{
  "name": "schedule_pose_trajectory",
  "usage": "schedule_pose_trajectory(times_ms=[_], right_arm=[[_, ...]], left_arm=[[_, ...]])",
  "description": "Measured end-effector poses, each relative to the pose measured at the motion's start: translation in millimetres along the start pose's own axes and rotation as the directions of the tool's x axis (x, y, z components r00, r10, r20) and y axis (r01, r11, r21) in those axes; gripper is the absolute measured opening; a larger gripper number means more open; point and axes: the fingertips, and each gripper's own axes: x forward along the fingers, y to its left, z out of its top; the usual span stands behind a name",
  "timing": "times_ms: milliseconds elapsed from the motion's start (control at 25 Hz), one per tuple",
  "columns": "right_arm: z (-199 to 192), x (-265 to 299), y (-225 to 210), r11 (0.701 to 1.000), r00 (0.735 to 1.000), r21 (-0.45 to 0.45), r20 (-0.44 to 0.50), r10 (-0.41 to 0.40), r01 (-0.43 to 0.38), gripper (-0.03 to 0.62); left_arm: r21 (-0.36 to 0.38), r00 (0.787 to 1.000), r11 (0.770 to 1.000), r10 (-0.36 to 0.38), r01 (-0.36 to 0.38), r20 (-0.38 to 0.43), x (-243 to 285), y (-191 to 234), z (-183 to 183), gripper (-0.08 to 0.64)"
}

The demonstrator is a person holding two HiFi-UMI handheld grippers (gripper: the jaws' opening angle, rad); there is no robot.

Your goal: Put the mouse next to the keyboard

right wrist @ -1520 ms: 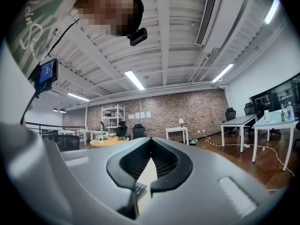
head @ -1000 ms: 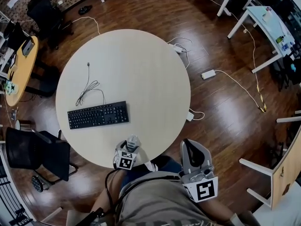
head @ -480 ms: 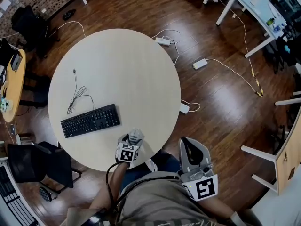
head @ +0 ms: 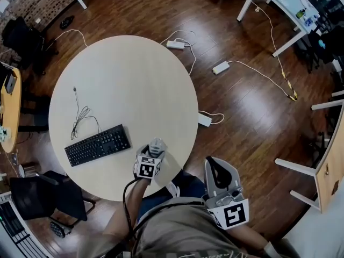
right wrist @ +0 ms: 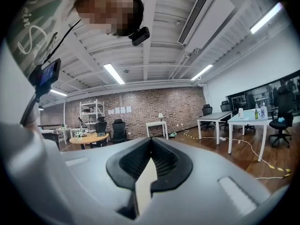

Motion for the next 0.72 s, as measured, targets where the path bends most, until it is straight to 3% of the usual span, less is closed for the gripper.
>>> schedule_pose_trajectory(times_ms=[720], right_arm=[[-9, 4, -45, 0.993, 0.995, 0.049, -0.018, -0.103, 0.104, 0.001]], left_arm=[[0.0, 0.997, 1.0, -0.018, 0.018, 0.073, 49, 3, 96, 0.36]])
